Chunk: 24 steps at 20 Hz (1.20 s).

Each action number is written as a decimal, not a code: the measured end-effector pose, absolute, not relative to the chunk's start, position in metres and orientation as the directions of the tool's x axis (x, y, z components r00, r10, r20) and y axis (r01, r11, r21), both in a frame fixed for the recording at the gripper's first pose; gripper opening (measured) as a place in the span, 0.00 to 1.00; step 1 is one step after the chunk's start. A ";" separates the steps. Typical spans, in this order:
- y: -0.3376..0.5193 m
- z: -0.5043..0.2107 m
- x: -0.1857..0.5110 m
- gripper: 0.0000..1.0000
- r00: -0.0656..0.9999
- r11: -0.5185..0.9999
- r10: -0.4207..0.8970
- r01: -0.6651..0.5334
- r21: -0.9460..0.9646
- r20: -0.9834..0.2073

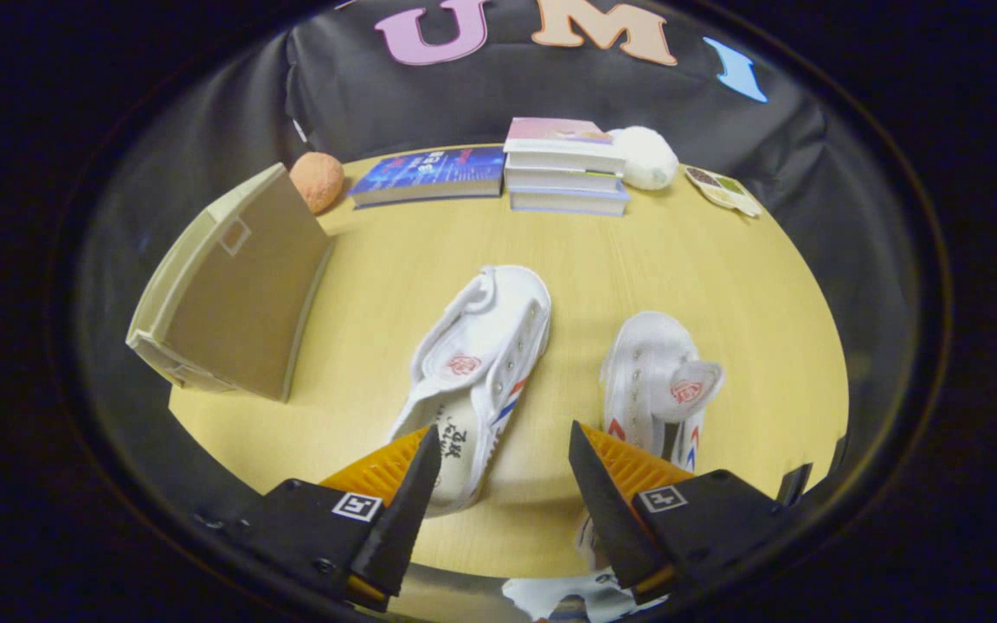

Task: Open the storage box then place both shoes into the box .Put the left shoe in first, then the right shoe, with the right side of both shoes facing outward in a uniform manner.

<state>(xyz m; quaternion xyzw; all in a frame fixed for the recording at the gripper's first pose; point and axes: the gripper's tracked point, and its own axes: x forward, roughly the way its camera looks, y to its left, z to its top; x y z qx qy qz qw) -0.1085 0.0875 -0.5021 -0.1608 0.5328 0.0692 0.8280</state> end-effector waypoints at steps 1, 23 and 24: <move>0.082 -0.510 -0.105 0.86 0.425 0.932 -0.084 -0.287 -0.222 -0.901; 0.091 -0.541 -0.042 0.24 0.475 0.908 -0.065 -0.336 -0.249 -0.878; 0.091 -0.542 -0.041 0.19 0.470 0.910 -0.051 -0.341 -0.234 -0.881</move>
